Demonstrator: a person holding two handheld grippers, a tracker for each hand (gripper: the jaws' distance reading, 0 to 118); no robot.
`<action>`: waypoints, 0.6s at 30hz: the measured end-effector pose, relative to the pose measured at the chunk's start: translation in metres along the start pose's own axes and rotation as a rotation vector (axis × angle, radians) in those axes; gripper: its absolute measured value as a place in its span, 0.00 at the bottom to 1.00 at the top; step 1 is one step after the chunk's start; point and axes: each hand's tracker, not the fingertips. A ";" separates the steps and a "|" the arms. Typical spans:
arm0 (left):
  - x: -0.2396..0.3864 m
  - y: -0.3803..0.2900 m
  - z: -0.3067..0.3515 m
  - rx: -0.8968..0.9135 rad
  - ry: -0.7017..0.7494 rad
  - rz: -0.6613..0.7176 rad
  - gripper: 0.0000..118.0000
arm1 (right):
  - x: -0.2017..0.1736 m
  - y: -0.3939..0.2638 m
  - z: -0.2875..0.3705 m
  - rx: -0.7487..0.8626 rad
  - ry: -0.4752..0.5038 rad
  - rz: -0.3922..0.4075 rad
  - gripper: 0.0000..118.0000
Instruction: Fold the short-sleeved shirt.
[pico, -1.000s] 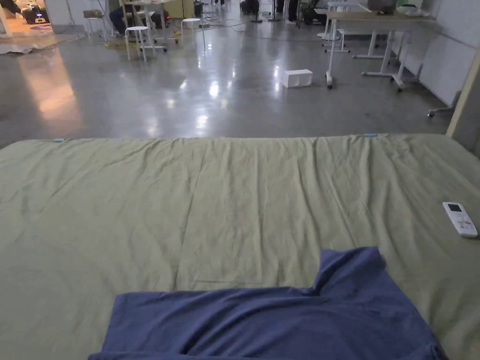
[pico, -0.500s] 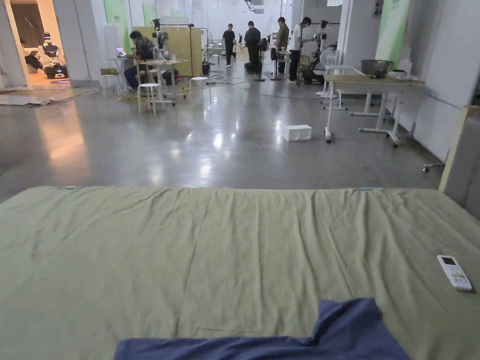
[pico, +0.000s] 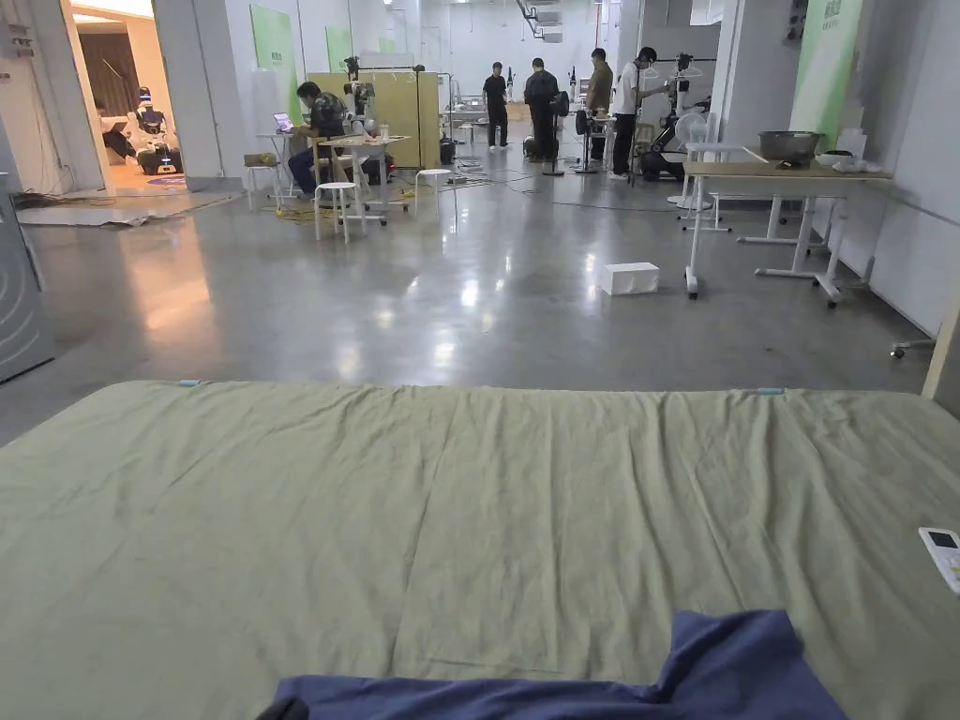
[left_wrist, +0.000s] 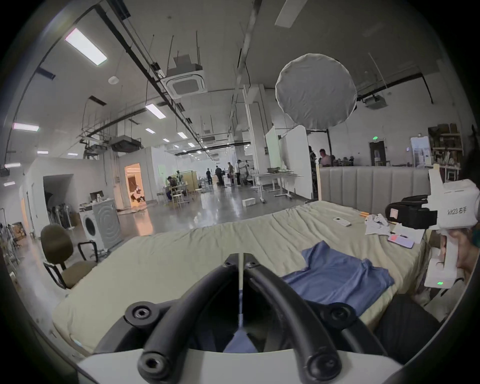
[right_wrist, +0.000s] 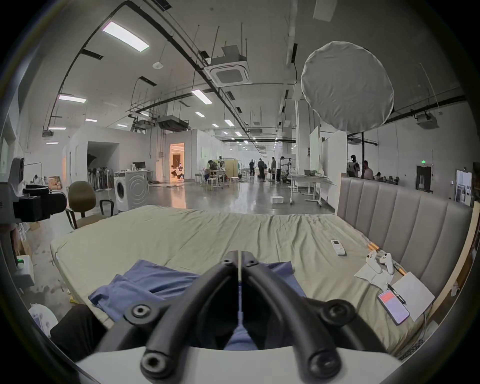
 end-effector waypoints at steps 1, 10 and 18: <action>0.001 0.000 0.001 0.002 0.001 0.012 0.00 | -0.001 0.000 0.002 0.005 -0.006 0.005 0.00; -0.011 0.002 -0.004 -0.015 0.027 0.037 0.00 | 0.002 0.001 -0.003 0.000 -0.011 0.015 0.00; -0.055 -0.019 -0.059 -0.127 -0.004 0.321 0.00 | 0.005 -0.015 -0.021 -0.081 0.017 -0.003 0.00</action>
